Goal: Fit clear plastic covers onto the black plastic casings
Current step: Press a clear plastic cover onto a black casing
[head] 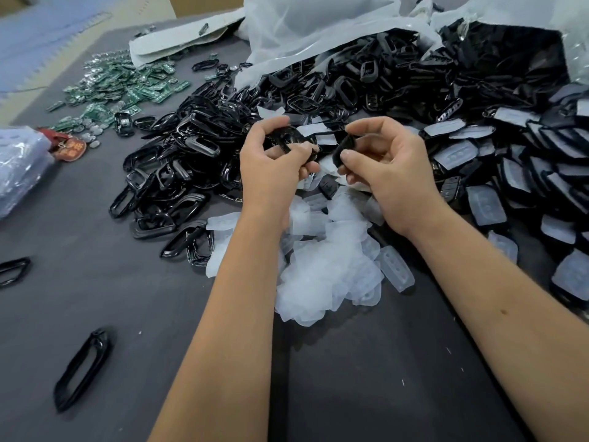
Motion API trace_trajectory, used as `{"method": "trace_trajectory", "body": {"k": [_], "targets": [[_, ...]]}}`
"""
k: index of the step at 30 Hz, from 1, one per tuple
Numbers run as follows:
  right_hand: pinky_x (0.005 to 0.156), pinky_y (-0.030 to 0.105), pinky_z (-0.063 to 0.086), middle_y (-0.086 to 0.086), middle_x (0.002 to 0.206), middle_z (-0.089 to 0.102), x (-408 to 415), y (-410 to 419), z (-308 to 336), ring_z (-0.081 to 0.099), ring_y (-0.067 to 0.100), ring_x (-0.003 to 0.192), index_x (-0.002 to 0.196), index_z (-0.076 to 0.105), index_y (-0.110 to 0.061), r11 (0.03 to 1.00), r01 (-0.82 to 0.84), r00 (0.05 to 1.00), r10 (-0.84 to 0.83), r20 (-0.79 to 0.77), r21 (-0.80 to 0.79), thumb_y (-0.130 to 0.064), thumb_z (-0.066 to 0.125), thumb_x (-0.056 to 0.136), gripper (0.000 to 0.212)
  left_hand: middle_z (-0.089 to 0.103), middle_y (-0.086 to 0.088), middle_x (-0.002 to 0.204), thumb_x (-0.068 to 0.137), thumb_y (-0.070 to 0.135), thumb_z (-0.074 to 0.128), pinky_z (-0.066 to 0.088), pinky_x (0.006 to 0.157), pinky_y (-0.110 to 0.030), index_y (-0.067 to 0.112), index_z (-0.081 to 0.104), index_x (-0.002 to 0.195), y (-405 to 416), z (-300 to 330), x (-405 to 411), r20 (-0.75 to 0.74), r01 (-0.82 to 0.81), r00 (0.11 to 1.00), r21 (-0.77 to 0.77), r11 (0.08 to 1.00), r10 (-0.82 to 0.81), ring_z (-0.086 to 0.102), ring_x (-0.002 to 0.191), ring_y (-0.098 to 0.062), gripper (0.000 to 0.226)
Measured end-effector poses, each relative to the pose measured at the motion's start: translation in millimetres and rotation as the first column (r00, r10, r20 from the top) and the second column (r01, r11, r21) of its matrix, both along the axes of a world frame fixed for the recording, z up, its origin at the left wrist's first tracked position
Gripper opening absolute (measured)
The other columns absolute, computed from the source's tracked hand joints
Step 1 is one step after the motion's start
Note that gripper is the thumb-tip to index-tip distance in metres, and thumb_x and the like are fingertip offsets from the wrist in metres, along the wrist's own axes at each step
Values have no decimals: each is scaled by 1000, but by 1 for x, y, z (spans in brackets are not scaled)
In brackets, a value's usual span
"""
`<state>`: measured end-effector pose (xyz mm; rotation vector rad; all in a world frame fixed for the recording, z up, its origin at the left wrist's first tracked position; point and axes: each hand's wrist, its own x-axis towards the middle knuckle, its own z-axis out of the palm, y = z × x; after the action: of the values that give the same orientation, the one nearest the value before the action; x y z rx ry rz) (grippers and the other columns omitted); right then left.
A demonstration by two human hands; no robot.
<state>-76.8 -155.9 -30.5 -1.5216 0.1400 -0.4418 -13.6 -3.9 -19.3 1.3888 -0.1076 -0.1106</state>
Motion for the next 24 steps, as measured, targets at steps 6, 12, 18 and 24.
{"method": "trace_trajectory", "body": {"k": [6,12,18,24], "targets": [[57,24,52,4,82,72,3,1,-6,68,11,66,115,68,-5,997,4,999,-1,34,-71,2,74,89,27,73,-13,78,96,5,69,52,49,-24,7,63,112,-3,2,-2,12,17,1000,54,998,-18,71,56,-25,18],[50,21,47,14,88,73,5,3,-5,62,11,65,108,78,-15,997,42,998,-39,54,-66,0,68,92,24,73,-2,67,106,18,55,53,45,-28,9,63,103,-6,0,-1,42,-4,999,99,995,0,72,56,-23,12],[44,25,50,6,88,68,2,4,-2,78,31,73,116,70,-11,1000,-10,997,12,80,-20,1,64,96,24,76,-19,95,107,19,51,54,52,-25,11,69,109,-6,2,-2,7,35,999,110,993,-36,72,67,-21,20],[51,25,55,10,91,66,3,1,-2,78,34,79,121,66,-7,999,-2,998,-1,68,34,7,68,93,32,72,-7,92,90,-11,67,57,70,-27,9,55,140,-3,1,-1,-9,117,993,42,992,-117,69,75,-17,55]]}}
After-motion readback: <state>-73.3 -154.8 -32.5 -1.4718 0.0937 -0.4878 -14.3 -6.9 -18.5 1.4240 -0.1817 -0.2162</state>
